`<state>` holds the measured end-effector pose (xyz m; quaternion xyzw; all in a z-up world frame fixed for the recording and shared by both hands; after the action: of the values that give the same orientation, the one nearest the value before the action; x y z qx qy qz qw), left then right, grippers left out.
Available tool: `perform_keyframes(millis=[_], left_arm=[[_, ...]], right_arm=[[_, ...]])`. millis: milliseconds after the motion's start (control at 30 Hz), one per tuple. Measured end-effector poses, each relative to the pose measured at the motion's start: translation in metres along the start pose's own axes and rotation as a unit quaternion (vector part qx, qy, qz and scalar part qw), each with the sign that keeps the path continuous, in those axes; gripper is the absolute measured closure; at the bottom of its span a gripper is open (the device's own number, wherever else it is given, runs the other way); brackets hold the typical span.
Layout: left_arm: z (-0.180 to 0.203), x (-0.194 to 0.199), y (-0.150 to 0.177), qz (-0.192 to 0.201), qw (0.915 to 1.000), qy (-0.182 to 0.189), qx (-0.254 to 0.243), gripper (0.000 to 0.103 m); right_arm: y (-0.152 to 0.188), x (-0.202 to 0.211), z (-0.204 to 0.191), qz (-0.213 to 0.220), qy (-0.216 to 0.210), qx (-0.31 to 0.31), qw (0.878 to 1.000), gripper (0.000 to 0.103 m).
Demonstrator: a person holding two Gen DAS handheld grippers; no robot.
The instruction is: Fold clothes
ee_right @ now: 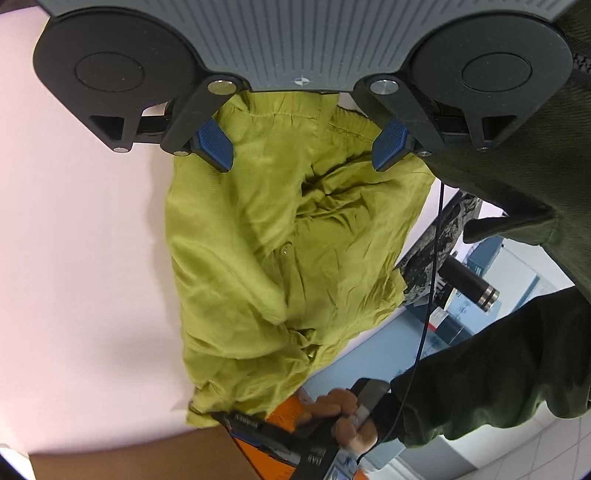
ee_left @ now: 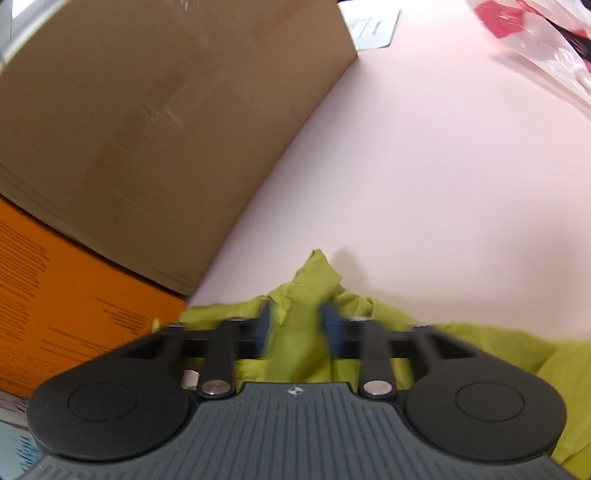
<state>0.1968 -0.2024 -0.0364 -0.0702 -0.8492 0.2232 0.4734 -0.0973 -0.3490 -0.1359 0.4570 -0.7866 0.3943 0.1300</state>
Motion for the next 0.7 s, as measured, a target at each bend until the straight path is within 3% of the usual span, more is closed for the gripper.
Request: perform_keyframes(millis=[100,167,233,367,433,467,500,533,600,700], left_arm=[[-0.016,-0.012,-0.006,-0.016,0.9964,0.001,0.083,0.102],[-0.034,-0.022,-0.009,-0.027,0.9856,-0.015,0.166,0.102],[-0.060,-0.034,-0.007,-0.053,0.9599,-0.025,0.274,0.102],[-0.087,-0.053,0.008,-0.117,0.9210,-0.048,0.369,0.101],[-0.097,-0.057,0.019,-0.133,0.9025,-0.037,0.408,0.101],[-0.104,-0.055,0.026,-0.132,0.8887,-0.022,0.439,0.101],[-0.111,-0.052,0.032,-0.125,0.8714,-0.003,0.474,0.097],[-0.115,-0.048,0.035,-0.119,0.8647,0.006,0.488,0.090],[-0.119,-0.038,0.036,-0.106,0.8630,0.015,0.494,0.084],[-0.112,-0.025,0.023,-0.074,0.9026,0.006,0.424,0.084]], right_arm=[[0.003,-0.003,0.003,0.000,0.002,-0.009,1.000,0.022],[0.004,-0.006,0.003,-0.001,0.002,-0.012,1.000,0.022],[0.005,-0.007,0.003,-0.002,0.003,-0.011,1.000,0.021],[0.004,-0.010,0.001,-0.006,0.005,-0.007,1.000,0.021],[0.004,-0.011,0.000,-0.009,0.007,-0.003,1.000,0.021],[0.004,-0.012,-0.001,-0.009,0.008,-0.001,1.000,0.021],[0.004,-0.012,-0.001,-0.010,0.009,0.000,1.000,0.021],[0.004,-0.012,-0.001,-0.010,0.010,0.001,1.000,0.021],[0.004,-0.012,-0.003,-0.010,0.013,0.003,1.000,0.021],[0.004,-0.012,-0.001,-0.012,0.012,0.007,1.000,0.019]])
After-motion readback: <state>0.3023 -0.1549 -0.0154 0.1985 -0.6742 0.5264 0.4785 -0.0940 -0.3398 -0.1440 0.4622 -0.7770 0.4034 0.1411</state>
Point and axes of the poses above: each gripper's, at about its wrist camera, not at the fingertips, and x roughly against the way its jaws point, z to its right, y to its underside, the point moved 2 cm from there along -x, roughly the way its jaws point, and after that the axes turned 4 degrees about -y, right-handed, at the moved point
